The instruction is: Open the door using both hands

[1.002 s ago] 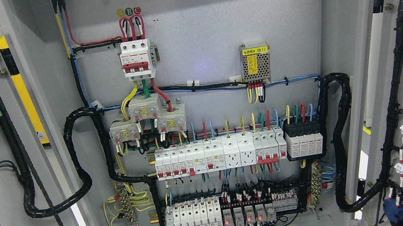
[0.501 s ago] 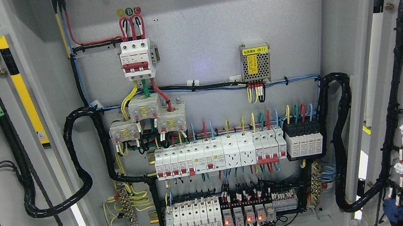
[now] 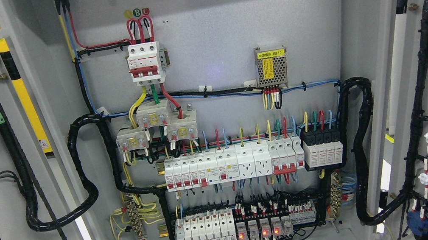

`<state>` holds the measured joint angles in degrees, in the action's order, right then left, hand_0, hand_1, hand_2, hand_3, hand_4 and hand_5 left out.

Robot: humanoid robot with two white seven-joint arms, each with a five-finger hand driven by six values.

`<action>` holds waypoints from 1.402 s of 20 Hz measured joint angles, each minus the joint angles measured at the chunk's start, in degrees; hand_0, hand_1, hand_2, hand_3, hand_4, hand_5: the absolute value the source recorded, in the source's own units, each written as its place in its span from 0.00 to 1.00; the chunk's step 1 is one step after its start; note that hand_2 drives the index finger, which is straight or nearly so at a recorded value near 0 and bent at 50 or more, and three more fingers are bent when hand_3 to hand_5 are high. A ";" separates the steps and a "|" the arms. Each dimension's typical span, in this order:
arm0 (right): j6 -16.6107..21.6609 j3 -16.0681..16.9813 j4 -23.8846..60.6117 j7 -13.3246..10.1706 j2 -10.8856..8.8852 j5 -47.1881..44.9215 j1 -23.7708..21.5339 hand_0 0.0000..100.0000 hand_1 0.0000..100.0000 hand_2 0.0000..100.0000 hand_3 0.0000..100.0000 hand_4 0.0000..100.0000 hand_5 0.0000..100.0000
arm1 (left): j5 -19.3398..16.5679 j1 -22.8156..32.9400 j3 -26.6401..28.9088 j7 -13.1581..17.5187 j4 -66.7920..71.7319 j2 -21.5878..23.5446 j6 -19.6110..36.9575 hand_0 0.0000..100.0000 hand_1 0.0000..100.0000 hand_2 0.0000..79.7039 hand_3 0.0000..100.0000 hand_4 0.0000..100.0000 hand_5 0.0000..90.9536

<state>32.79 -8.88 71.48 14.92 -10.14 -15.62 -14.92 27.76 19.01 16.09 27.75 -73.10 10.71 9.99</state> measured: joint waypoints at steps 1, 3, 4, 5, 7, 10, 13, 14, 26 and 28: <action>-0.09 -0.32 -4.60 -0.07 0.96 0.66 1.72 0.00 0.50 0.04 0.00 0.00 0.00 | -0.31 -1.45 -0.47 -0.40 4.21 -0.94 0.13 0.12 0.56 0.00 0.00 0.00 0.00; -0.97 -0.81 -13.01 -0.40 2.44 1.86 4.52 0.00 0.50 0.04 0.00 0.00 0.00 | -0.78 -4.38 -1.28 -0.66 12.80 -2.28 0.20 0.12 0.56 0.00 0.00 0.00 0.00; -2.12 -1.01 -16.56 -0.48 3.06 2.31 5.47 0.00 0.50 0.04 0.00 0.00 0.00 | -0.96 -5.69 -1.73 -0.67 17.00 -2.86 0.20 0.12 0.56 0.00 0.00 0.00 0.00; -3.76 -1.22 -20.71 -0.80 3.77 2.69 6.52 0.00 0.50 0.04 0.00 0.00 0.00 | -1.11 -6.81 -2.15 -0.79 20.85 -3.31 0.20 0.12 0.56 0.00 0.00 0.00 0.00; -7.21 -1.50 -26.92 -1.07 4.76 3.25 7.83 0.00 0.50 0.04 0.00 0.00 0.00 | -1.34 -8.55 -3.21 -0.96 28.15 -4.12 0.20 0.12 0.56 0.00 0.00 0.00 0.00; -11.00 -1.90 -36.05 -1.48 6.10 3.82 9.24 0.00 0.50 0.04 0.00 0.00 0.00 | -1.69 -10.17 -4.90 -4.58 37.31 -4.98 0.23 0.12 0.56 0.00 0.00 0.00 0.00; -16.05 -2.19 -43.58 -3.00 7.04 4.98 10.26 0.00 0.50 0.04 0.00 0.00 0.00 | -4.06 -11.09 -7.94 -11.34 45.70 -5.51 0.39 0.12 0.56 0.00 0.00 0.00 0.00; -18.25 -2.25 -45.62 -3.37 7.30 5.51 10.49 0.00 0.50 0.04 0.00 0.00 0.00 | -5.04 -11.36 -9.17 -12.46 48.17 -5.69 0.39 0.12 0.56 0.00 0.00 0.00 0.00; -30.68 -2.77 -59.78 -7.92 9.18 8.20 14.17 0.00 0.50 0.04 0.00 0.00 0.00 | -10.18 -12.45 -18.42 -15.66 64.62 -5.96 -0.29 0.12 0.56 0.00 0.00 0.00 0.00; -30.94 -2.74 -60.99 -8.14 9.33 8.33 14.39 0.00 0.50 0.04 0.00 0.00 0.00 | -10.89 -12.55 -20.01 -15.68 66.08 -5.95 -0.33 0.12 0.56 0.00 0.00 0.00 0.00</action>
<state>1.86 -11.62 10.49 6.78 -0.81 -7.29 -0.54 16.87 6.46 -3.92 12.07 -7.02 4.76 9.65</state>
